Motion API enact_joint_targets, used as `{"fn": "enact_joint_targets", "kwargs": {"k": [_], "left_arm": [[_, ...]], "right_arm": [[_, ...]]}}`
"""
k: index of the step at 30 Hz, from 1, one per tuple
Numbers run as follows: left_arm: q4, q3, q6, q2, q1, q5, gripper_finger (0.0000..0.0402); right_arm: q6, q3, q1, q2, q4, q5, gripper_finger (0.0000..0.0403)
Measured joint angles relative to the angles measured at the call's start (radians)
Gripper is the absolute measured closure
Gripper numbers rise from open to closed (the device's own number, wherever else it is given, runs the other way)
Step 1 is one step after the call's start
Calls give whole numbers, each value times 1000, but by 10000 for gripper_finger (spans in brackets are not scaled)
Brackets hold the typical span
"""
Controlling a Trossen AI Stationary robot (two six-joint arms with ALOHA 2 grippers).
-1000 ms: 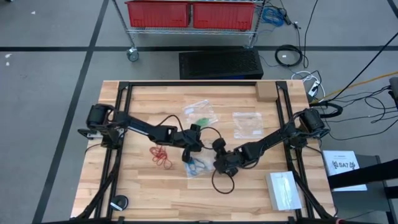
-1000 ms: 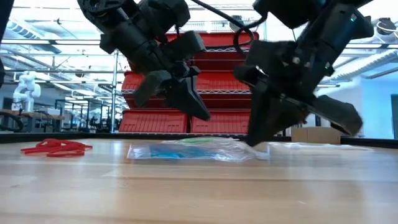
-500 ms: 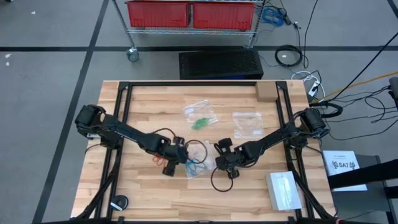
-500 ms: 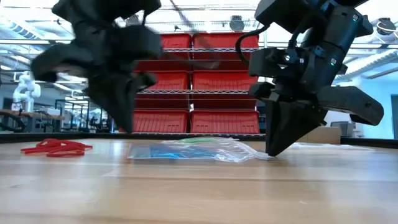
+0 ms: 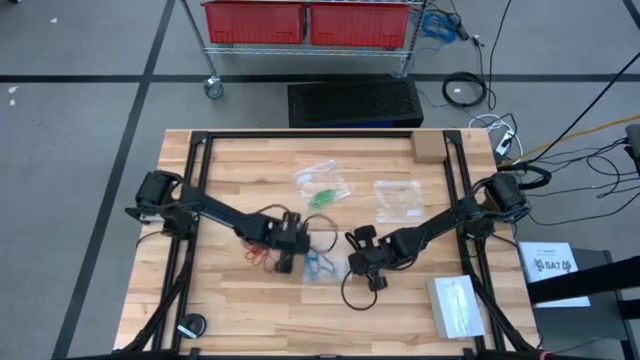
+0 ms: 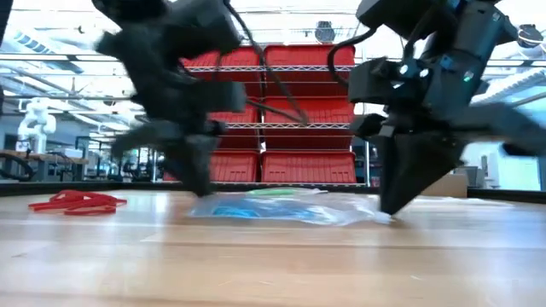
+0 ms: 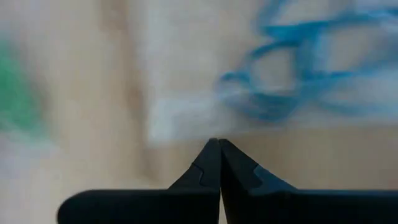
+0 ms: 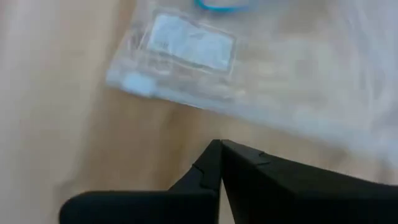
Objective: Sort rubber bands
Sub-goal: Close the transparent zip bag
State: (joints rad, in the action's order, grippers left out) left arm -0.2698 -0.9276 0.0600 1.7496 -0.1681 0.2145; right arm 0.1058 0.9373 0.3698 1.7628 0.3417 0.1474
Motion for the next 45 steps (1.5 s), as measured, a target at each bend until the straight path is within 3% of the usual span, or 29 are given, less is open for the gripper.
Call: {"fn": "enact_joint_targets", "kwargs": {"k": [6,13,20,25,29,34,39,41,45], "left_arm": [[215,0,126,18,89,-10,402],[347,0,187,51,173,-26,402],[484,27,145,-32,160,-113,402],[742,158,79,-101,153,-130,402],[890,279,6,-149,153,-130,402],[1013,379,-29,-212,153,-123,402],[1027,404,-26,-276,152,-106,402],[1023,417,-21,-300,151,-106,402],[1024,442,-20,-337,151,-105,402]], "right_arm": [[71,-1,41,-52,18,-21,403],[84,0,117,-68,51,120,390],[-108,0,131,-68,51,280,310],[-312,1,130,-29,31,300,251],[-445,0,137,7,-40,331,232],[-501,1,123,26,-167,347,258],[-498,2,87,60,-192,213,352],[-501,2,84,73,-181,228,386],[-542,2,90,74,-157,286,386]]}}
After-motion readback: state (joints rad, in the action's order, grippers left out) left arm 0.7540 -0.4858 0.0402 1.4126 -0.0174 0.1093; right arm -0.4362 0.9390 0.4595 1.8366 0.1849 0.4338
